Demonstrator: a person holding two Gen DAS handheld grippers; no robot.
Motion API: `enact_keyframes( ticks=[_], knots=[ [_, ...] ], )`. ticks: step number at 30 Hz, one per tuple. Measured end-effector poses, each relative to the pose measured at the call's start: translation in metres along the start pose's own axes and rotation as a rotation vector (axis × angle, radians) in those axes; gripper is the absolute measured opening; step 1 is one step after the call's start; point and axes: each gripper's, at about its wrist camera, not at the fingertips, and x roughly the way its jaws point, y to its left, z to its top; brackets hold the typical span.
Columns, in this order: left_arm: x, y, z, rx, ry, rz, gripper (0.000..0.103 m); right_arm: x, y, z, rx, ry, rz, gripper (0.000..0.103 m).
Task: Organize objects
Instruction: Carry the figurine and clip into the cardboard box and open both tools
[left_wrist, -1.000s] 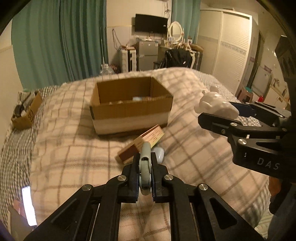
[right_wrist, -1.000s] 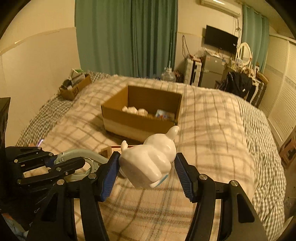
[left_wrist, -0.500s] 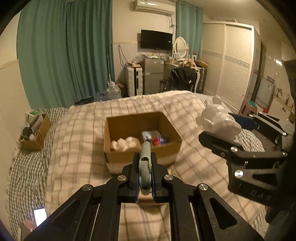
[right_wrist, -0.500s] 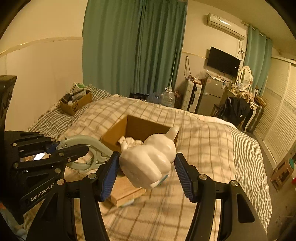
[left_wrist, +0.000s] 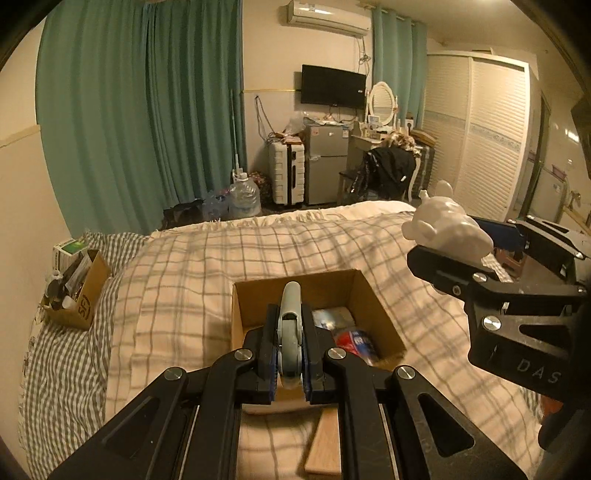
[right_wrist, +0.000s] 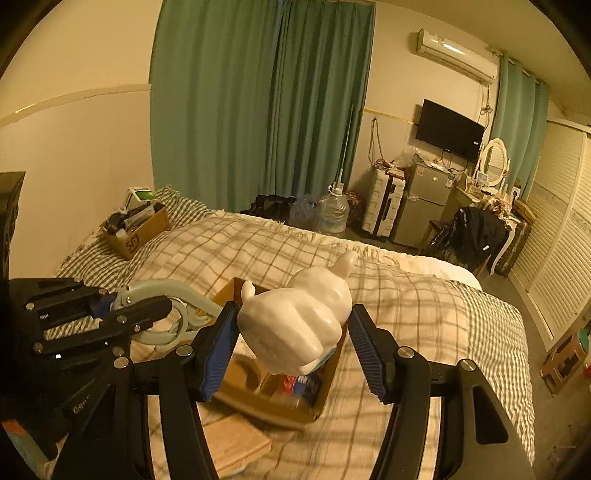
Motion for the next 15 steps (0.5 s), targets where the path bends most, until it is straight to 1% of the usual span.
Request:
enact_keyframes(
  ticks=[3,7,11,15],
  knots=[
    [0.023,0.003,0.002,-0.001,0.021,0.015,0.009,0.027,-0.004,0.007,0.002,0.023,0.012,0.060],
    [0.062,0.007,-0.001,-0.018,0.064,0.010,0.009,0.070,-0.010,0.004,0.006,0.074,0.015,0.060],
    [0.099,0.008,-0.008,-0.017,0.109,0.007,0.009,0.114,-0.019,-0.011,0.019,0.137,0.018,0.060],
    [0.128,0.005,-0.017,0.004,0.127,0.013,0.009,0.151,-0.028,-0.034,0.033,0.194,0.030,0.060]
  ],
)
